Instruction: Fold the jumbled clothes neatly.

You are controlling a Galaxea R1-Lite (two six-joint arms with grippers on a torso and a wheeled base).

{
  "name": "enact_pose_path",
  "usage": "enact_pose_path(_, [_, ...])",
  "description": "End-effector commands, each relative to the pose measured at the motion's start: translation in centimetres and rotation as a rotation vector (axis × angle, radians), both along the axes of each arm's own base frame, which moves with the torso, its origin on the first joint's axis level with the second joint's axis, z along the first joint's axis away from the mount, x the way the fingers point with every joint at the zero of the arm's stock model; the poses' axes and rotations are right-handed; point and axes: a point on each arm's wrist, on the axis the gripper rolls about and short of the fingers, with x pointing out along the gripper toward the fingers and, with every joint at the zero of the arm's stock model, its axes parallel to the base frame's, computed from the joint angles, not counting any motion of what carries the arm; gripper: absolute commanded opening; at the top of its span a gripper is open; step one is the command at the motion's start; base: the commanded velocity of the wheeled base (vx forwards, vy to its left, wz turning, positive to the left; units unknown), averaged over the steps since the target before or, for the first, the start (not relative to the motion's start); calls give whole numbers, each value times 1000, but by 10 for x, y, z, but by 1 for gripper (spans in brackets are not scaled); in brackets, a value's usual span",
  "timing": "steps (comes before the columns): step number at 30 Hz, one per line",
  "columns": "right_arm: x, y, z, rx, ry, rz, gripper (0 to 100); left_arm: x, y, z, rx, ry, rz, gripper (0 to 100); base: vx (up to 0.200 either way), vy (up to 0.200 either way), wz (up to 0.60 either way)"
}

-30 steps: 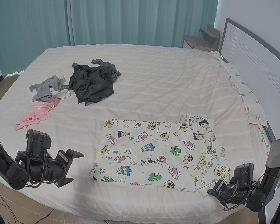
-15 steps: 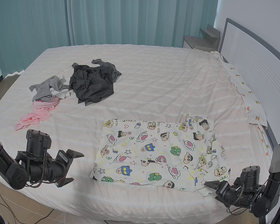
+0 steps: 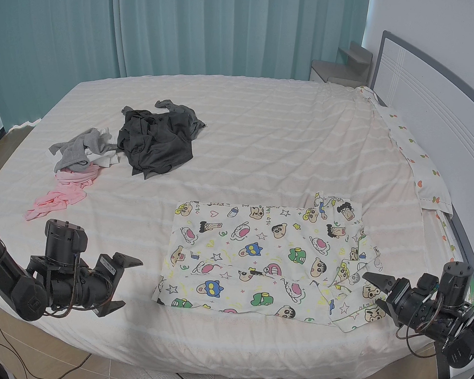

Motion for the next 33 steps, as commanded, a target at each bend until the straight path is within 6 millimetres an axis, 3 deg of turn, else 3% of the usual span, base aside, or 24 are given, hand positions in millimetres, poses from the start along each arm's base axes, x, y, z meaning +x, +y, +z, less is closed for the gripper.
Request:
enact_pose_path(1, [12, 4, 7, 26, -46, 27, 100, 0, 0, 0, -4, 0, -6, 100, 0, 0, 0])
enact_pose_path(6, [39, 4, -22, 26, 43, 20, 100, -1, 0, -1, -4, 3, -6, 100, 0, 0, 0])
enact_pose_path(14, [64, -29, -56, 31, 34, -116, 100, -1, 0, -2, -3, 8, -6, 100, 0, 0, 0])
enact_pose_path(24, [66, -42, -77, 35, 108, -166, 100, -2, -1, -4, 0, 15, -6, 100, 0, 0, 0])
enact_pose_path(33, [76, -51, -70, 51, 55, -204, 100, -1, -1, -5, 2, 19, -7, 100, 0, 0, 0])
